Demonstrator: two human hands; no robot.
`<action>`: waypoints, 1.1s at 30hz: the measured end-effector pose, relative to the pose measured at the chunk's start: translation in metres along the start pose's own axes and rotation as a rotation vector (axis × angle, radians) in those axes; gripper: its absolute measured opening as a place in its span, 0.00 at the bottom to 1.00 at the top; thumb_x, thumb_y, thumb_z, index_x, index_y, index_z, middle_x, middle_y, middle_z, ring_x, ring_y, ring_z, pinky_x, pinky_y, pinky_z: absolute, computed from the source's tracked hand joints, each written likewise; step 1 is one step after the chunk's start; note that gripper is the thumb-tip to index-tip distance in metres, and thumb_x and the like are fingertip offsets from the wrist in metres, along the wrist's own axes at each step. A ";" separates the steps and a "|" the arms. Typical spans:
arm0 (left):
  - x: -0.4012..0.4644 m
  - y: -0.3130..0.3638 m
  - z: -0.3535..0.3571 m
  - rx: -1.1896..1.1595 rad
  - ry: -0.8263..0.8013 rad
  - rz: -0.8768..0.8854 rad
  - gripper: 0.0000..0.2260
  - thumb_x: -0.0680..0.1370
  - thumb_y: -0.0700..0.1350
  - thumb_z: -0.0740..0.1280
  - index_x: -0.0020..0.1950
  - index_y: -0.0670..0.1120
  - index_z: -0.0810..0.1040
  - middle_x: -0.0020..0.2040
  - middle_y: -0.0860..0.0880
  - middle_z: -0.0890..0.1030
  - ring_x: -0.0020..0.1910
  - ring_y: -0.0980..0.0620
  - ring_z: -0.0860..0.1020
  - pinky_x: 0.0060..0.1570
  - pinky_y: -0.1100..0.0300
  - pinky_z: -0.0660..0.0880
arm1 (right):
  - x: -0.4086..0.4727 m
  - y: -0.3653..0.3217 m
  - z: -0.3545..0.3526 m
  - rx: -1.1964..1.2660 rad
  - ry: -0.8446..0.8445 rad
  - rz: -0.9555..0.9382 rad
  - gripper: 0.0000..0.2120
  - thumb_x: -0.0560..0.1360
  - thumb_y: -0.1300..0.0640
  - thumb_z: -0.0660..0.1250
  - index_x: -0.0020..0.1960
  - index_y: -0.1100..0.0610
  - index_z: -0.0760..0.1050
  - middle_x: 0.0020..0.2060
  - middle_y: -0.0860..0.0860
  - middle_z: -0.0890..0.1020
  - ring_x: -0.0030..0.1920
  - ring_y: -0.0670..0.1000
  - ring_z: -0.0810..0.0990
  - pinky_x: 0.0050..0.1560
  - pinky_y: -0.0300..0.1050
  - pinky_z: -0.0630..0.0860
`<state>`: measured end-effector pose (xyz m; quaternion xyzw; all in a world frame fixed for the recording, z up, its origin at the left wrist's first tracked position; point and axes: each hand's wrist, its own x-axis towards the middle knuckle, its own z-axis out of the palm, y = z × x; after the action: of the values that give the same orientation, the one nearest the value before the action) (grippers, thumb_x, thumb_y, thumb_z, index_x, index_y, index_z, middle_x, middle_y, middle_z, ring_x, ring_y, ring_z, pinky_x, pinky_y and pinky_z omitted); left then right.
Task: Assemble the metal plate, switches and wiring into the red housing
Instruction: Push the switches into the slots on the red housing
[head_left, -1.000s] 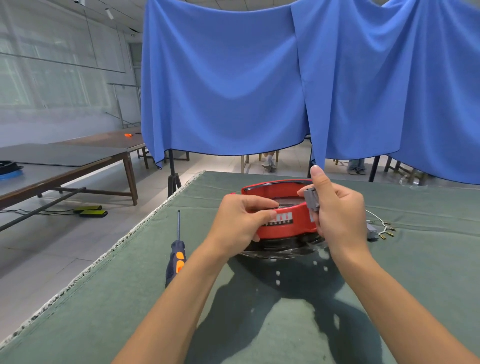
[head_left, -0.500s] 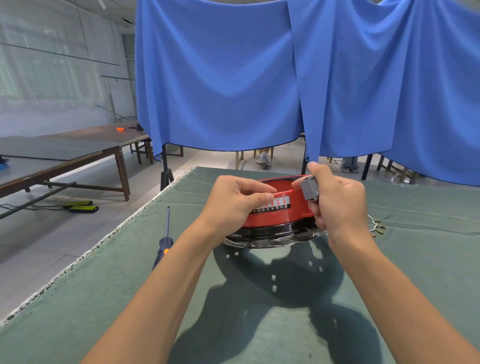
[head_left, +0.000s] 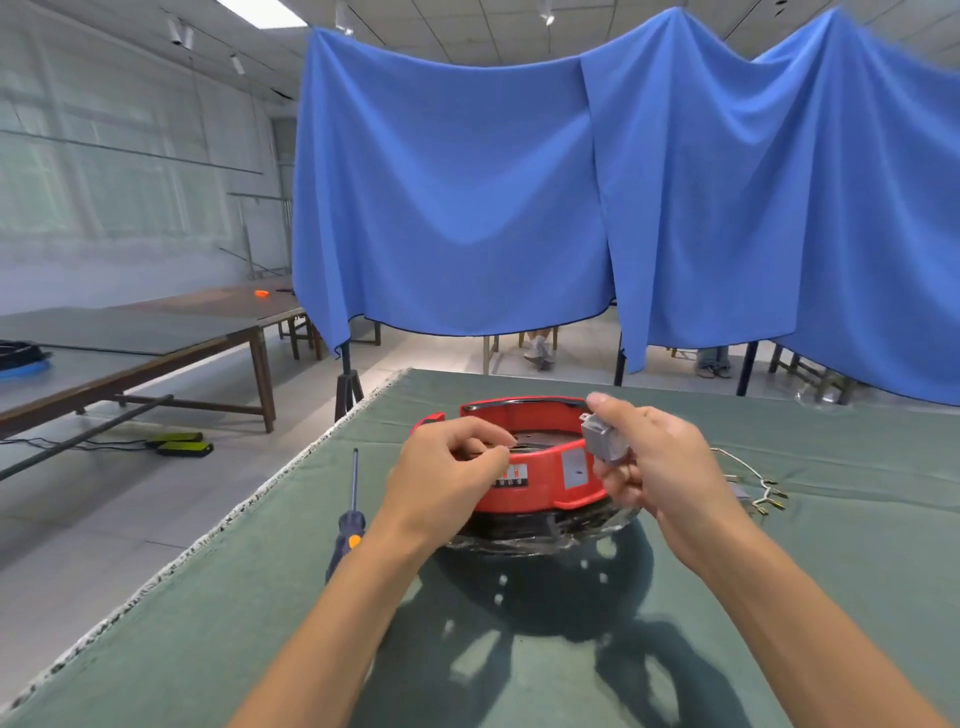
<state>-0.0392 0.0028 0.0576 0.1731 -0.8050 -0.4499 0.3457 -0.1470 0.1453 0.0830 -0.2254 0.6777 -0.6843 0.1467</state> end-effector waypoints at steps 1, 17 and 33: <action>-0.001 -0.003 0.000 0.038 0.004 0.001 0.08 0.67 0.53 0.65 0.39 0.55 0.83 0.31 0.57 0.79 0.36 0.55 0.78 0.40 0.48 0.77 | -0.001 0.001 0.001 -0.029 -0.040 0.033 0.14 0.74 0.48 0.68 0.43 0.59 0.71 0.23 0.53 0.78 0.19 0.47 0.72 0.20 0.36 0.65; -0.015 -0.010 0.029 0.533 0.099 0.381 0.07 0.73 0.42 0.68 0.48 0.48 0.83 0.46 0.55 0.82 0.54 0.53 0.71 0.54 0.58 0.67 | -0.002 0.022 -0.001 -0.370 -0.334 0.317 0.11 0.81 0.54 0.59 0.48 0.62 0.70 0.37 0.63 0.79 0.25 0.53 0.81 0.26 0.43 0.80; -0.022 -0.021 0.052 0.490 -0.108 0.329 0.17 0.72 0.54 0.68 0.60 0.55 0.75 0.54 0.59 0.79 0.54 0.57 0.73 0.59 0.59 0.63 | -0.005 0.049 0.014 -0.747 -0.023 0.011 0.25 0.77 0.36 0.51 0.52 0.57 0.72 0.41 0.59 0.83 0.41 0.62 0.83 0.48 0.58 0.79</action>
<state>-0.0616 0.0356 0.0126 0.0944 -0.9241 -0.1885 0.3186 -0.1410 0.1342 0.0334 -0.2674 0.8803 -0.3864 0.0654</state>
